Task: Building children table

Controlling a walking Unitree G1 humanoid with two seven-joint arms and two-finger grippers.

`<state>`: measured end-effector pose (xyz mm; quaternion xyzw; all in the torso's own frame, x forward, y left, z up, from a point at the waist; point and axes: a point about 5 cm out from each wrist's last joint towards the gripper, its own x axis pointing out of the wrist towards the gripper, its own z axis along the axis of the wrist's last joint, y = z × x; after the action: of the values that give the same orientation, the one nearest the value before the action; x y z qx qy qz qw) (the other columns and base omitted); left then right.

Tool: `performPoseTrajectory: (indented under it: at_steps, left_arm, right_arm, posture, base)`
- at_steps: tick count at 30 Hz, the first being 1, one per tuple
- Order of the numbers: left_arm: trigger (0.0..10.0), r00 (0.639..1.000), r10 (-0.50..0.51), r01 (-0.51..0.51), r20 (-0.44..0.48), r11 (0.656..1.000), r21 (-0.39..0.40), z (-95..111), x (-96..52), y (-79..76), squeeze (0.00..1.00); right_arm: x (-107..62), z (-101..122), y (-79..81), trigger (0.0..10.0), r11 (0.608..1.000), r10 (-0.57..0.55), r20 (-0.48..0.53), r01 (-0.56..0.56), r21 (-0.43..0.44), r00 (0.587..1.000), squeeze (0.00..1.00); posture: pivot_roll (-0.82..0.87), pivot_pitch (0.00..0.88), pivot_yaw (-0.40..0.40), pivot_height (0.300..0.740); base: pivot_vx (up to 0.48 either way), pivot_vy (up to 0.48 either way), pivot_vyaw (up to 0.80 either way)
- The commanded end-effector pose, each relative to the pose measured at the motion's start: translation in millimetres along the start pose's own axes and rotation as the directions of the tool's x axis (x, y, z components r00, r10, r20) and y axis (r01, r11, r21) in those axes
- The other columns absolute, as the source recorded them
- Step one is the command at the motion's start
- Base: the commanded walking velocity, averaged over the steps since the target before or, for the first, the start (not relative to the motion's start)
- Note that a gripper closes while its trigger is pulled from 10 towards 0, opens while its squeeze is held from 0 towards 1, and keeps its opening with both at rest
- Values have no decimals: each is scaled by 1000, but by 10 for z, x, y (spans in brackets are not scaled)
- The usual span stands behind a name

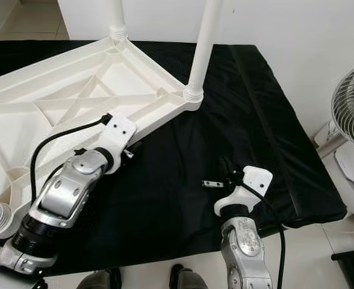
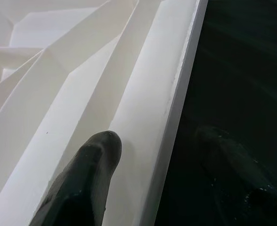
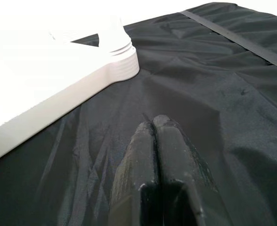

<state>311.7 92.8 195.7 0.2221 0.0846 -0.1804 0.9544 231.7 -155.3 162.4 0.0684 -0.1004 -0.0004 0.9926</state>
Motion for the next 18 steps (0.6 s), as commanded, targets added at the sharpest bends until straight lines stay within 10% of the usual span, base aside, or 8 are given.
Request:
performPoseTrajectory:
  at_steps: [1,11,12,13,14,18]
  left_arm:
    - [10000,999,-31,32,-27,999,12,-56,-45,-5,0]
    - [10000,995,-20,23,-102,999,29,-218,-182,59,0]
    - [7333,994,-20,23,-108,999,28,-234,-184,53,0]
    - [2078,994,-21,24,-110,999,24,-241,-184,48,0]
    - [0,994,-21,24,-112,999,21,-245,-181,43,0]
    - [0,994,-39,41,-105,999,15,-222,-166,2,0]
  right_arm:
    - [-10,-34,-15,10000,1000,-2,-9,2,1,1000,0]
    - [2,-48,-12,10000,1000,9,-12,-9,1,1000,0]
    - [4,-48,-12,10000,1000,10,-12,-10,1,1000,0]
    - [5,-48,-12,10000,1000,9,-11,-9,0,1000,0]
    - [6,-47,-13,10000,1000,9,-11,-9,0,1000,0]
    - [12,-38,-23,10000,1000,8,-8,-8,-5,1000,0]
  posture:
    - [48,155,-60,740]
    - [57,160,-65,740]
    - [57,160,-65,740]
    - [57,160,-65,740]
    - [57,160,-65,740]
    - [47,166,-67,740]
  base:
    - [0,0,0]
    - [0,0,0]
    - [0,0,0]
    - [0,0,0]
    - [0,0,0]
    - [0,0,0]
